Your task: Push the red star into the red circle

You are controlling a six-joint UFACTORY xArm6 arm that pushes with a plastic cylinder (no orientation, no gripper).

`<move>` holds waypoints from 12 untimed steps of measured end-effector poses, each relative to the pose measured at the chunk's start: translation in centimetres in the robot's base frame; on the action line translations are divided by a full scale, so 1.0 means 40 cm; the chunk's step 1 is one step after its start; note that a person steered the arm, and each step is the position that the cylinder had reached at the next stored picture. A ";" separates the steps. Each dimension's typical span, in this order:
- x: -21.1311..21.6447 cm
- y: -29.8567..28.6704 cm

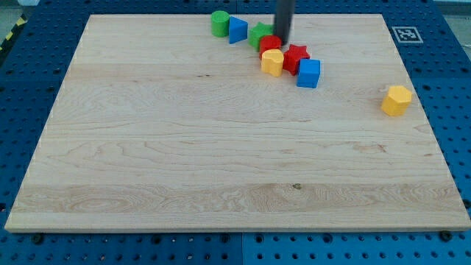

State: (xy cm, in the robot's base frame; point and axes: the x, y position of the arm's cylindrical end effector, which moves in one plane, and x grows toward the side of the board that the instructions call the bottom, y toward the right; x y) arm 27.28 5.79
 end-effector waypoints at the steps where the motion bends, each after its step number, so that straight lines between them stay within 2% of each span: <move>1: -0.006 -0.080; 3: 0.026 -0.014; 5: 0.176 -0.010; 7: 0.087 -0.016; 8: 0.085 0.033; 11: 0.073 0.389; 12: 0.101 0.436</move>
State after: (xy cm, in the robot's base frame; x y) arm 31.34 23.21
